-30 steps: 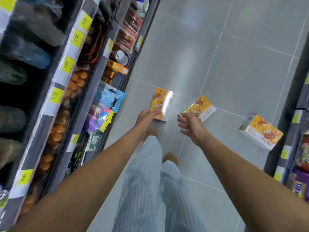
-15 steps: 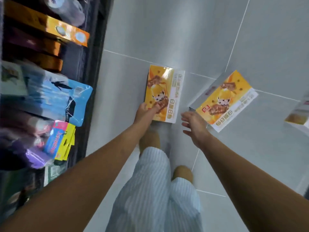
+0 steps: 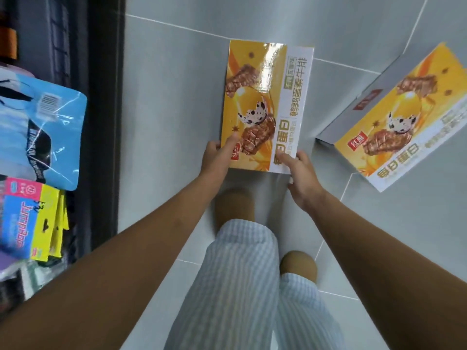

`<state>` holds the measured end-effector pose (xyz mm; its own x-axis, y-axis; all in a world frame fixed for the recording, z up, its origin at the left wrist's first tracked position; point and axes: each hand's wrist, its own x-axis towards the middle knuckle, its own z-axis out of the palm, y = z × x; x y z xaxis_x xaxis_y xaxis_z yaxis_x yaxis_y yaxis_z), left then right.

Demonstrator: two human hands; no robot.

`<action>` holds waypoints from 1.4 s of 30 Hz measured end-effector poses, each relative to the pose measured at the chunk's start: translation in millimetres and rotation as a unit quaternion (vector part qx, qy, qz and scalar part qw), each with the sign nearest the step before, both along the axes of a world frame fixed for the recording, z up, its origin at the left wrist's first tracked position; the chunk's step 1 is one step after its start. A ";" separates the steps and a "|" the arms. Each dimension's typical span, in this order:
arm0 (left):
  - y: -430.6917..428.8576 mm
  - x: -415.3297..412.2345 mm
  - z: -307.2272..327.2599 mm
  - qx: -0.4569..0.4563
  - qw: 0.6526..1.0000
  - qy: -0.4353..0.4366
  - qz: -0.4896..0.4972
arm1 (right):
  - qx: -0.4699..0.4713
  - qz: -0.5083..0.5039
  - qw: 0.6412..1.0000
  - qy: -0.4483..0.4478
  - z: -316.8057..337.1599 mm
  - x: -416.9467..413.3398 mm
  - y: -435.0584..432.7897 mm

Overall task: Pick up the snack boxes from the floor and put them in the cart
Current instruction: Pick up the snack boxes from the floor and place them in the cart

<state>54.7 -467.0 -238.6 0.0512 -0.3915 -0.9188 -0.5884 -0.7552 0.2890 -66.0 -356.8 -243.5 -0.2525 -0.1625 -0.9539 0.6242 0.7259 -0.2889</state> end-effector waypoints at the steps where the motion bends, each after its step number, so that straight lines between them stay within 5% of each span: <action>1: 0.4 -0.6 4.5 -0.002 1.000 0.004 -0.006 | -0.001 -0.013 1.000 0.001 3.6 -0.2 0.8; 12: 1.8 -11.0 124.8 0.053 0.995 0.030 0.084 | 0.014 0.034 0.999 -0.012 124.4 -31.8 -9.0; 23: 38.5 27.4 311.5 0.106 0.985 0.132 0.025 | -0.015 0.126 0.992 0.001 302.4 -23.0 45.9; 30: 96.1 61.9 430.5 0.042 0.982 0.183 0.027 | -0.075 0.215 0.974 -0.002 419.4 -2.5 96.2; 42: 237.5 191.0 590.1 -0.068 0.956 0.231 0.166 | -0.164 0.352 0.918 -0.077 591.2 81.7 127.6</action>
<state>245.7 -229.5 351.5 -0.2061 -0.5414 -0.8151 -0.1082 -0.8153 0.5688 15.7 -229.2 347.7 0.1584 -0.5184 -0.8403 0.0844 0.8551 -0.5116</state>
